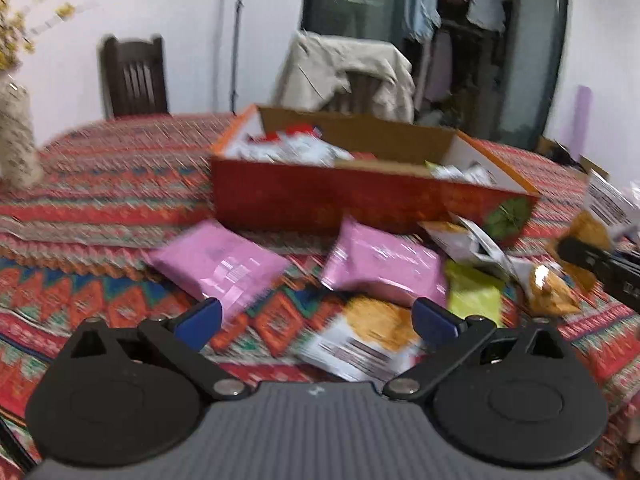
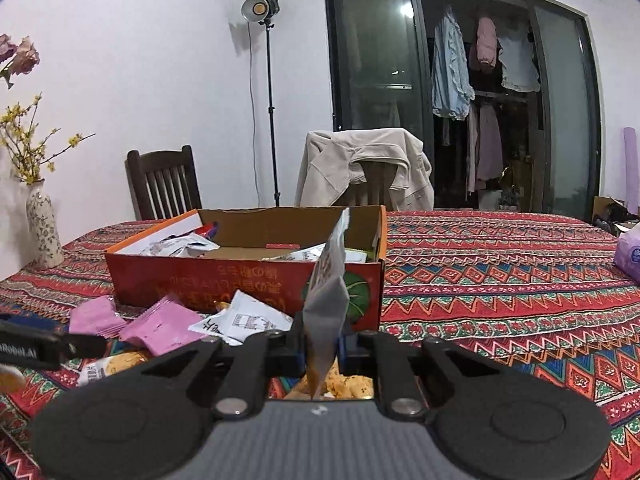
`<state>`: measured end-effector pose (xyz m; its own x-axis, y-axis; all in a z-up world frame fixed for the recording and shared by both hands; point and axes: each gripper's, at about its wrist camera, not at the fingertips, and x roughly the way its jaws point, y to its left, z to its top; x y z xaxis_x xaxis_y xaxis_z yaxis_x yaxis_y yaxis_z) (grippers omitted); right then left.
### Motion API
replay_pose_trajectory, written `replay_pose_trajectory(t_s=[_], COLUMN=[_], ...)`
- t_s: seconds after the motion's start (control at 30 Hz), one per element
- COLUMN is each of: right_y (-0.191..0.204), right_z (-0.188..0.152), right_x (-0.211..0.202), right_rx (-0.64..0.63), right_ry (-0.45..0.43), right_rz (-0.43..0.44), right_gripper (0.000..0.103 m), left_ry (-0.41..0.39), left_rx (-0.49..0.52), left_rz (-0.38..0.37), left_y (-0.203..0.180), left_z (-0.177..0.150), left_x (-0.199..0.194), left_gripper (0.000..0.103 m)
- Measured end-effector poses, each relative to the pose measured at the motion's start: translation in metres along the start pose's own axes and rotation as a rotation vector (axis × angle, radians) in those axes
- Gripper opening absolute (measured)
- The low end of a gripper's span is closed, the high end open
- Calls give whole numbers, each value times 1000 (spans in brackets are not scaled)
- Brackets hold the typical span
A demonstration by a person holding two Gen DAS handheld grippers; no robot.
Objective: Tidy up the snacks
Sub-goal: 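Grasp a white cracker packet with the left gripper while the right gripper holds its packet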
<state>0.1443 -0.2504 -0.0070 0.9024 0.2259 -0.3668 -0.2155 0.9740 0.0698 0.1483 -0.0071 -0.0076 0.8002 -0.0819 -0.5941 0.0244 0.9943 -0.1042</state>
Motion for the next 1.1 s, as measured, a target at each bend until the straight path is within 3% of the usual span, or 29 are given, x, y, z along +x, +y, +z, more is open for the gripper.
replay_pose_trajectory(t_s=[0.43, 0.67, 0.73, 0.83, 0.93, 1.03, 1.07, 1.1], right_y=[5, 6, 6, 8, 8, 8, 8, 8], right_z=[-1, -1, -1, -1, -1, -2, -2, -2], right_x=[-6, -8, -9, -9, -9, -8, -8, -8], right_rx=[-20, -25, -28, -30, -29, -29, -29, -30], right_ry=[0, -6, -7, -8, -7, -2, 0, 1], right_rz=[78, 99, 104, 108, 106, 103, 102, 102], right_gripper=[14, 14, 14, 14, 15, 14, 14, 14], left_ry=[72, 103, 100, 98, 90, 72, 67, 63], left_rx=[43, -21, 7, 31, 50, 74, 75, 72], left_rz=[44, 53, 95, 95, 84, 56, 45, 39], left_y=[-27, -11, -12, -15, -20, -24, -24, -24], left_z=[6, 6, 4, 1, 1, 0, 0, 0], left_x=[27, 35, 35, 33, 32, 29, 28, 26], left_gripper=[103, 100, 99, 98, 88, 66, 53, 51])
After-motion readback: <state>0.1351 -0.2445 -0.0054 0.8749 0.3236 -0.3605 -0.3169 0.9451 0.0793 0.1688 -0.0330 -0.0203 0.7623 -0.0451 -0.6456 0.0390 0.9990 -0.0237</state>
